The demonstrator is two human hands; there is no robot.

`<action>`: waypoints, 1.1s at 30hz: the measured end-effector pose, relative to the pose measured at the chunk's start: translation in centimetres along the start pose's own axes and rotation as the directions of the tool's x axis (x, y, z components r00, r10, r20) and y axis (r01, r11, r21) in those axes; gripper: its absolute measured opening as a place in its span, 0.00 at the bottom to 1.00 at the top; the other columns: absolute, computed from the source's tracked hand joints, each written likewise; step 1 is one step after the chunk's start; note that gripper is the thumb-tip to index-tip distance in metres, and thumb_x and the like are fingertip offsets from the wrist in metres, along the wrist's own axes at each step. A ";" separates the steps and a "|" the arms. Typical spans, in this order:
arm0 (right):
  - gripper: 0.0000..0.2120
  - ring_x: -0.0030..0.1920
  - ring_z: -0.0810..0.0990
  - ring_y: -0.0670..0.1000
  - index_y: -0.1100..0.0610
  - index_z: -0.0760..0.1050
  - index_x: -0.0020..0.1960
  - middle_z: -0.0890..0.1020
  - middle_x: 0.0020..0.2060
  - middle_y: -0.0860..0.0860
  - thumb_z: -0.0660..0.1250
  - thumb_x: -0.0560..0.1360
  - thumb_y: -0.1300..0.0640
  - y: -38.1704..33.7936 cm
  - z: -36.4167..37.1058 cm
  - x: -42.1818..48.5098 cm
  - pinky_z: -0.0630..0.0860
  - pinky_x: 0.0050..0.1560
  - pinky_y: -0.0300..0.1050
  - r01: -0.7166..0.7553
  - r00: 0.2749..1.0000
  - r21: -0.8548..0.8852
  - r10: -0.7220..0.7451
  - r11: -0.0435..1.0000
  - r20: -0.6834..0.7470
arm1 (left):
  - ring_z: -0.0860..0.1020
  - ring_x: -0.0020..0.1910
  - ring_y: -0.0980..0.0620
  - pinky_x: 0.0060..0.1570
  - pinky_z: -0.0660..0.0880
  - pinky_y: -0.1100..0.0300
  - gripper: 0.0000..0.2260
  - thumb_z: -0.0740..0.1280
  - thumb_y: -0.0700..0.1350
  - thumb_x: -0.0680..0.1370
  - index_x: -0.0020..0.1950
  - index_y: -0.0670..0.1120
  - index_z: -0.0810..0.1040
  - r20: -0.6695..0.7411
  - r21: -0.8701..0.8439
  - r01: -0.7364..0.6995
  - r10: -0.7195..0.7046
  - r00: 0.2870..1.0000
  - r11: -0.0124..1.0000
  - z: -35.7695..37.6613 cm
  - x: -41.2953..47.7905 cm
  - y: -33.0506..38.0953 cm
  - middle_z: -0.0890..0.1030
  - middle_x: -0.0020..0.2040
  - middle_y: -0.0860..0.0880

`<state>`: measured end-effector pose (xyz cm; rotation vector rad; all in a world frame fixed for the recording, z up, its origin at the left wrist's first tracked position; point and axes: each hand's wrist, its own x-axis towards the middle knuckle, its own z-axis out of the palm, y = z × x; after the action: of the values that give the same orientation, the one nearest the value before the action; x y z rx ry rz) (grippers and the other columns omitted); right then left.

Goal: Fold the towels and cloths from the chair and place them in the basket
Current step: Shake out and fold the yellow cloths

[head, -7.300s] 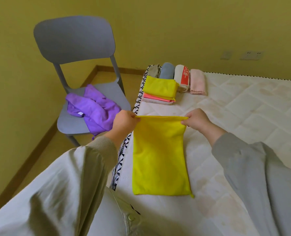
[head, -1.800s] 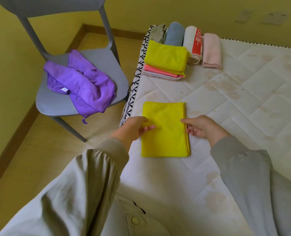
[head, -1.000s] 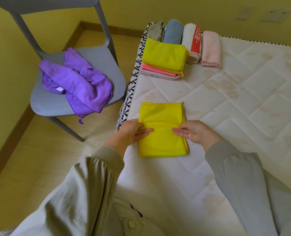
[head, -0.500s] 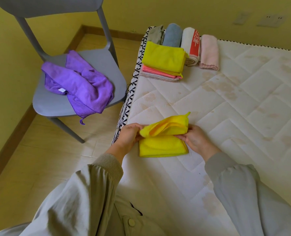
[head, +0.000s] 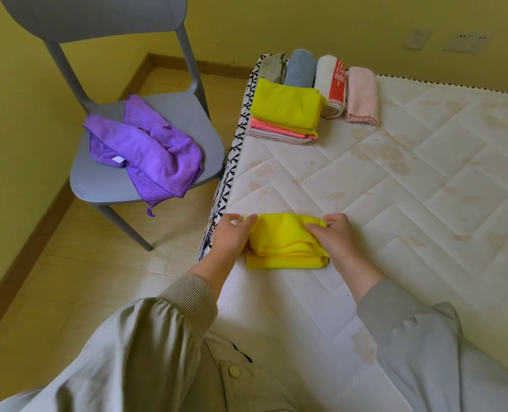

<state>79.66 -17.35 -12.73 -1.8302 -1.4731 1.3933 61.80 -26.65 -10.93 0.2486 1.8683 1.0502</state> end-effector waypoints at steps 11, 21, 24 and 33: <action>0.23 0.51 0.74 0.52 0.57 0.66 0.65 0.73 0.53 0.52 0.68 0.73 0.64 0.3 -1.0 -1.8 0.72 0.51 0.44 0.051 0.998 -0.070 -0.049 0.996 0.031 | 0.77 0.46 0.42 0.45 0.78 0.46 0.28 0.64 0.34 0.78 0.74 0.52 0.62 0.208 0.003 -0.019 0.018 0.978 1.000 -1.0 -1.4 -1.1 0.76 0.55 0.40; 0.25 0.51 0.73 0.50 0.57 0.62 0.68 0.73 0.53 0.50 0.68 0.75 0.64 2.0 -0.6 -4.0 0.68 0.48 0.39 0.206 0.975 -0.162 -0.189 0.965 0.118 | 0.74 0.53 0.44 0.48 0.73 0.50 0.32 0.62 0.36 0.71 0.75 0.47 0.61 0.173 0.709 -0.481 0.534 0.828 0.516 -0.7 -2.4 -2.7 0.74 0.57 0.44; 0.27 0.51 0.73 0.50 0.57 0.61 0.70 0.73 0.53 0.50 0.68 0.75 0.64 2.1 -0.1 -4.1 0.68 0.48 0.39 0.204 0.978 -0.156 -0.193 0.966 0.082 | 0.71 0.64 0.39 0.60 0.70 0.46 0.27 0.57 0.43 0.71 0.71 0.44 0.68 0.306 0.776 -0.618 0.782 0.543 0.126 0.8 -2.4 -2.7 0.72 0.66 0.41; 0.25 0.62 0.72 0.59 0.58 0.66 0.70 0.73 0.63 0.58 0.65 0.74 0.58 -0.9 0.7 -5.2 0.70 0.60 0.53 0.431 0.788 -0.772 -0.611 0.466 0.071 | 0.47 0.77 0.44 0.72 0.47 0.39 0.31 0.43 0.59 0.76 0.78 0.50 0.52 0.562 0.804 -0.582 0.472 0.679 -0.122 2.1 -0.3 -5.2 0.50 0.78 0.49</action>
<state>78.87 -21.81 -10.01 -1.5683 -2.4540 0.2097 64.98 -28.83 -15.08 2.0253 2.1038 -0.0490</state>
